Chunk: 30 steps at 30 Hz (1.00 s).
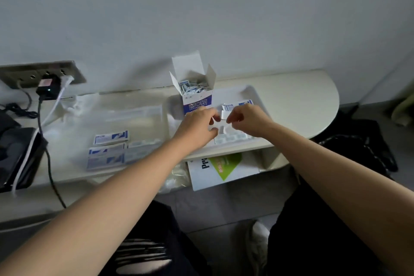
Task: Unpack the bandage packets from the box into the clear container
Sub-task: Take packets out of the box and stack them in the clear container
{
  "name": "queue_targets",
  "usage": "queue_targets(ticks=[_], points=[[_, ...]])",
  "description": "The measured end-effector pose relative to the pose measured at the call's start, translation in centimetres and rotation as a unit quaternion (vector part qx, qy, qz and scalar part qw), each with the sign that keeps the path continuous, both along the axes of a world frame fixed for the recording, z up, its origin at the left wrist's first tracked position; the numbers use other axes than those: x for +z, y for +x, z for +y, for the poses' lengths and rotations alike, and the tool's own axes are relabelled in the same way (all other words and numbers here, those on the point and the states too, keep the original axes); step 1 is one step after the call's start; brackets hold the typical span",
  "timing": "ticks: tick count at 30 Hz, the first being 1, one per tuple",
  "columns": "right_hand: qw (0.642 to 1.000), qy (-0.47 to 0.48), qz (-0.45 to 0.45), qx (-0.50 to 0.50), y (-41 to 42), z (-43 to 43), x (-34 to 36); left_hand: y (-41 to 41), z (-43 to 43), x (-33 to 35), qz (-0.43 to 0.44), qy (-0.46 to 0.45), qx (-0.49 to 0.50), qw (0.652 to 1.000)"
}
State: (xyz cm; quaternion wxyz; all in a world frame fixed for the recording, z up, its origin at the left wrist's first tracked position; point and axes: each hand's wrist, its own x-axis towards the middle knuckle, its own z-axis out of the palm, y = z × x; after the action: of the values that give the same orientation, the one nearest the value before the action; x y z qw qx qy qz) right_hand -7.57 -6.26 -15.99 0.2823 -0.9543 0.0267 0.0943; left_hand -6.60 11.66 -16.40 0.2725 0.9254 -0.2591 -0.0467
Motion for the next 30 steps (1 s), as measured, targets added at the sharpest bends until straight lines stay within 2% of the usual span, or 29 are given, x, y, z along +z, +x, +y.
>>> queue_targets(ticks=[2,5,12,16,20,23,26,30], points=[[0.997,-0.053,0.030,0.037,0.1,-0.8,-0.8,0.1,-0.7,-1.4,0.029,0.056,0.001,0.998],[0.990,-0.102,0.056,0.076,0.5,-1.1,-1.9,0.1,-1.2,-2.8,0.069,0.086,0.019,0.994],[0.985,-0.110,0.047,0.122,1.7,-1.5,-2.7,1.2,-2.2,-3.7,0.087,0.115,0.052,0.988],[0.989,-0.043,0.059,0.131,2.0,-2.2,-2.7,1.9,-2.4,-3.6,0.111,0.084,0.040,0.989],[0.995,0.048,0.023,0.080,2.9,-3.8,-2.5,2.5,-2.7,-3.2,0.133,-0.012,0.054,0.990],[0.993,0.103,0.015,0.054,3.2,-5.0,-2.0,2.8,-3.1,-3.0,0.130,-0.041,0.064,0.989],[0.987,0.161,0.008,-0.005,3.2,-6.1,-2.0,2.8,-3.4,-3.1,0.126,-0.012,0.053,0.990],[0.976,0.207,-0.009,-0.066,3.1,-7.5,-2.3,2.5,-4.1,-3.5,0.091,0.077,0.001,0.993]])
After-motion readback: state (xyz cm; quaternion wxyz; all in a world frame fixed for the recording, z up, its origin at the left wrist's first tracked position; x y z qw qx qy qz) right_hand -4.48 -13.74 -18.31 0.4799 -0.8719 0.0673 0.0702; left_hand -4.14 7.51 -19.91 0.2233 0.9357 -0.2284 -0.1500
